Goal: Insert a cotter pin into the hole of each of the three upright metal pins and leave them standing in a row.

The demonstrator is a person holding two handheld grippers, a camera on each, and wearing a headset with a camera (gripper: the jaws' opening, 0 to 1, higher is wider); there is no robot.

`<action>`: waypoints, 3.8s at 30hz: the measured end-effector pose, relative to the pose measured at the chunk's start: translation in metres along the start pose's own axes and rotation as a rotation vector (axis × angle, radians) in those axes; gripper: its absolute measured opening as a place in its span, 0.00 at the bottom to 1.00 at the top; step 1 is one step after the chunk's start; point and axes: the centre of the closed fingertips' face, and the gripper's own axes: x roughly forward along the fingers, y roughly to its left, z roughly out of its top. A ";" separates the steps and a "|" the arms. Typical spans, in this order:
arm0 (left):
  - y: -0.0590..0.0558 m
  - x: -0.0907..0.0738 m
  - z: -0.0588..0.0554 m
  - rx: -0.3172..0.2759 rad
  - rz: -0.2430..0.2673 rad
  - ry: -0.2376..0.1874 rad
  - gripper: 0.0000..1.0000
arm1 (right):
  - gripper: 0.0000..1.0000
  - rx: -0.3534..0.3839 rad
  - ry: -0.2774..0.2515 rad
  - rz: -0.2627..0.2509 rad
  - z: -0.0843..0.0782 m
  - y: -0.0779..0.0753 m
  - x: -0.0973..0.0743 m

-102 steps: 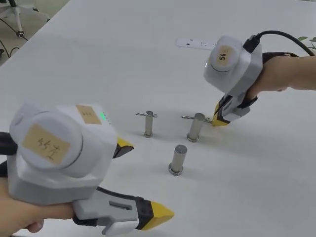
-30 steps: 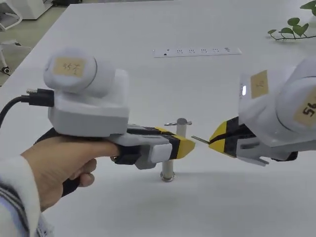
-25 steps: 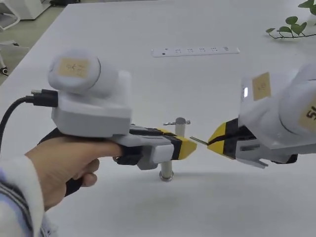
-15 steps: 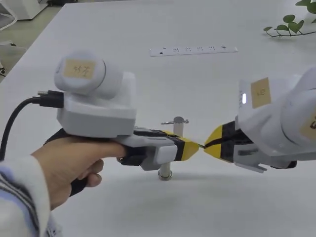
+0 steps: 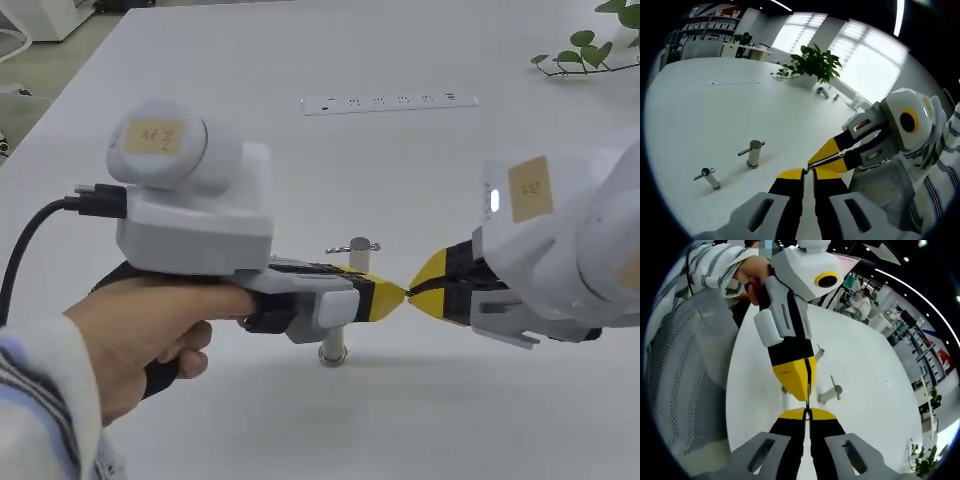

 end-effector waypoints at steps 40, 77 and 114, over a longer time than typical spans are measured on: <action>-0.001 -0.006 0.002 -0.072 -0.021 -0.030 0.00 | 0.15 -0.029 -0.096 0.003 0.011 -0.001 -0.008; -0.051 -0.042 0.004 0.290 -0.333 -0.109 0.00 | 0.06 0.409 -0.359 0.410 0.030 0.039 -0.042; -0.041 -0.037 -0.016 0.326 -0.297 -0.025 0.01 | 0.03 0.265 -0.300 0.417 0.030 0.042 -0.043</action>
